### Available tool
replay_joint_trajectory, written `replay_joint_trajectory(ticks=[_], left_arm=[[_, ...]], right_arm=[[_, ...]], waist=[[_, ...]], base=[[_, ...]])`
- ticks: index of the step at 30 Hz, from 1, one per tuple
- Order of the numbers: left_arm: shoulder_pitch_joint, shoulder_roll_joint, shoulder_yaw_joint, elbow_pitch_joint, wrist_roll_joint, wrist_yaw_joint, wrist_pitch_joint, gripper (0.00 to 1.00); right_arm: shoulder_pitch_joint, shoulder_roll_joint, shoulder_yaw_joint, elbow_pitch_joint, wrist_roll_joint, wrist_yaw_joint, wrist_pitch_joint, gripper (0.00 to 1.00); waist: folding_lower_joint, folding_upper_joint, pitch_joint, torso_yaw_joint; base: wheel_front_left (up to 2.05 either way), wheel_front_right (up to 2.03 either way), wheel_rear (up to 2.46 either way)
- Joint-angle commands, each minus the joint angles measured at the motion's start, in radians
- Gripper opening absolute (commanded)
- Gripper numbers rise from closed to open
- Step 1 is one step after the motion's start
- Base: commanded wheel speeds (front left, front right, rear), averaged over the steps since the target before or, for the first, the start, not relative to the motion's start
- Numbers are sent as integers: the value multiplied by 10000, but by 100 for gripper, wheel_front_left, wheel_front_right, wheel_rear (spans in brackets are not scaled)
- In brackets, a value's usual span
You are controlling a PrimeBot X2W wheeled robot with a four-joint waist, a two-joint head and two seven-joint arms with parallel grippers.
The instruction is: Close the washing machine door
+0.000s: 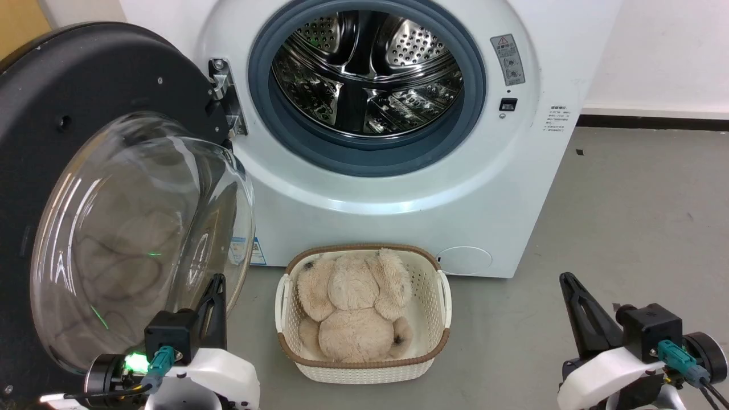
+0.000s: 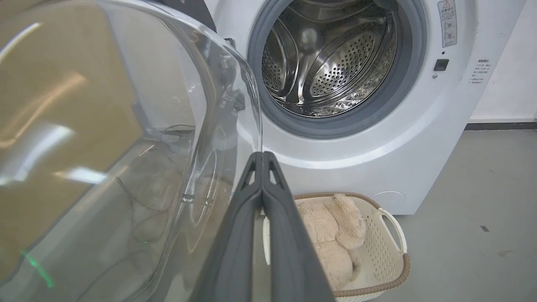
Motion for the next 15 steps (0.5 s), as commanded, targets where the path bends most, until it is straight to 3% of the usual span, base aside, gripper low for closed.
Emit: replay_joint_trajectory(ticks=[1, 11, 12, 15], left_arm=[[116, -9, 11, -39, 28, -53, 1, 0], [116, -9, 11, -39, 28, -53, 1, 0], [2, 0, -2, 0, 0, 1, -2, 100], [0, 0, -14, 8, -3, 43, -33, 100]], right_arm=[[80, 53, -3, 18, -76, 8, 5, 0], [80, 53, -3, 18, -76, 8, 5, 0], [0, 0, -3, 0, 3, 0, -2, 100], [2, 1, -29, 13, 35, 0, -31, 100]], waist=[[0, 0, 0, 0], [0, 0, 0, 0], [0, 0, 0, 0], [0, 0, 3, 0]], base=[[0, 0, 0], [0, 0, 0], [0, 0, 0], [0, 0, 0]])
